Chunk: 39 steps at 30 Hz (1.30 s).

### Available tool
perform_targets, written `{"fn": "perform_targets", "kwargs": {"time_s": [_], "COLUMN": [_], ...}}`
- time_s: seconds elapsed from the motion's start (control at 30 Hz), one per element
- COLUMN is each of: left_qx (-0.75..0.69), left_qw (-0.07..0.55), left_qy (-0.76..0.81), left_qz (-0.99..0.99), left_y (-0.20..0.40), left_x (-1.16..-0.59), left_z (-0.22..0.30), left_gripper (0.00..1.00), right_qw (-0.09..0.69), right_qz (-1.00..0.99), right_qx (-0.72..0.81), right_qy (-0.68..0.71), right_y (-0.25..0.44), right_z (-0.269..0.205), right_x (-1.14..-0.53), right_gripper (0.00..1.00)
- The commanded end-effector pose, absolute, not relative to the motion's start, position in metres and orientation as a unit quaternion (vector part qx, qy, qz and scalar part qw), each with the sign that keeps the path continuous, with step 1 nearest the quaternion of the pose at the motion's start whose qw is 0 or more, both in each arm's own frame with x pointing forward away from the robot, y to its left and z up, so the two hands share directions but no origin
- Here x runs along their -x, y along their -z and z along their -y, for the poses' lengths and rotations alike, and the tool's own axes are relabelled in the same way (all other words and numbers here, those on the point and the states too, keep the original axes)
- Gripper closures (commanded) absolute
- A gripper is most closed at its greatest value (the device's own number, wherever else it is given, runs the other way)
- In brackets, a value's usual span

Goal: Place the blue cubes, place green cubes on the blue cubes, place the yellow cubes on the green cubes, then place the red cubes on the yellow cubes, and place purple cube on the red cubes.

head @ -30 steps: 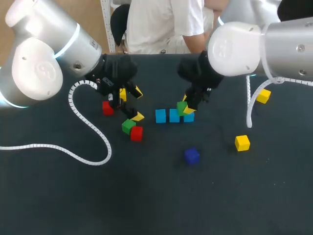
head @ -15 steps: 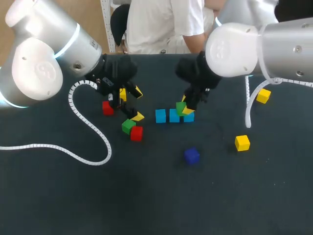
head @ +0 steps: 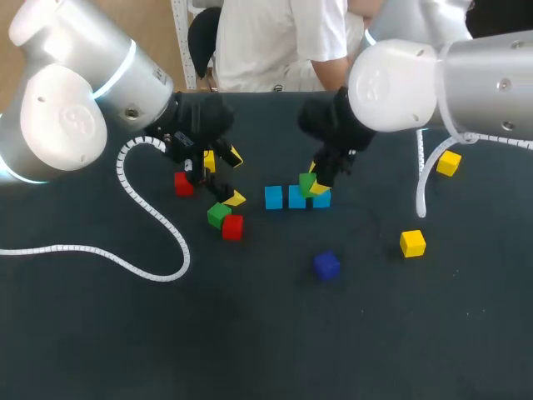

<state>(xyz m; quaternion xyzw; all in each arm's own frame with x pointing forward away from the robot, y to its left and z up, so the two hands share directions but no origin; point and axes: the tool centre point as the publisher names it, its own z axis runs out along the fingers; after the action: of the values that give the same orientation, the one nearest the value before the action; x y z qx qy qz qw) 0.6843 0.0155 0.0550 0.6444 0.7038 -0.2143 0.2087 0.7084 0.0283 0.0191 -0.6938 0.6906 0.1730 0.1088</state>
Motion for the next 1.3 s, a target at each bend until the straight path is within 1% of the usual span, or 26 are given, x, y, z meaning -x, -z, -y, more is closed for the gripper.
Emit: {"fn": "perform_targets", "kwargs": {"time_s": [0.03, 0.2, 0.33, 0.37, 0.43, 0.47, 0.5, 0.73, 1.17, 1.3], "left_qx": [-0.645, -0.645, -0.645, -0.645, -0.645, -0.645, -0.645, -0.645, -0.645, -0.645], "left_qw": [0.209, 0.209, 0.209, 0.209, 0.209, 0.209, 0.209, 0.209, 0.209, 0.209], "left_qy": [0.216, 0.216, 0.216, 0.216, 0.216, 0.216, 0.216, 0.216, 0.216, 0.216], "left_qz": [-0.702, -0.702, -0.702, -0.702, -0.702, -0.702, -0.702, -0.702, -0.702, -0.702], "left_y": [-0.054, -0.054, -0.054, -0.054, -0.054, -0.054, -0.054, -0.054, -0.054, -0.054], "left_x": [-0.686, -0.686, -0.686, -0.686, -0.686, -0.686, -0.686, -0.686, -0.686, -0.686], "left_z": [-0.016, -0.016, -0.016, -0.016, -0.016, -0.016, -0.016, -0.016, -0.016, -0.016], "left_gripper": [0.0, 0.0, 0.0, 0.0, 0.0, 0.0, 0.0, 0.0, 0.0, 0.0], "right_qw": [0.109, 0.106, 0.103, 0.103, 0.103, 0.102, 0.102, 0.103, 0.159, 0.17], "right_qz": [-0.692, -0.692, -0.692, -0.692, -0.692, -0.691, -0.69, -0.691, -0.671, -0.67], "right_qx": [0.693, 0.693, 0.693, 0.693, 0.693, 0.694, 0.695, 0.692, 0.672, 0.668], "right_qy": [-0.172, -0.171, -0.172, -0.173, -0.173, -0.175, -0.175, -0.183, -0.27, -0.277], "right_y": [-0.019, -0.018, -0.016, -0.016, -0.017, -0.017, -0.017, -0.019, -0.039, -0.045], "right_z": [-0.027, -0.027, -0.027, -0.027, -0.028, -0.028, -0.028, -0.028, -0.007, -0.001], "right_x": [-0.709, -0.709, -0.71, -0.711, -0.711, -0.711, -0.711, -0.711, -0.707, -0.704], "right_gripper": [0.96, 0.93, 0.81, 0.76, 0.45, 0.04, 0.0, 0.0, 0.0, 0.0]}}
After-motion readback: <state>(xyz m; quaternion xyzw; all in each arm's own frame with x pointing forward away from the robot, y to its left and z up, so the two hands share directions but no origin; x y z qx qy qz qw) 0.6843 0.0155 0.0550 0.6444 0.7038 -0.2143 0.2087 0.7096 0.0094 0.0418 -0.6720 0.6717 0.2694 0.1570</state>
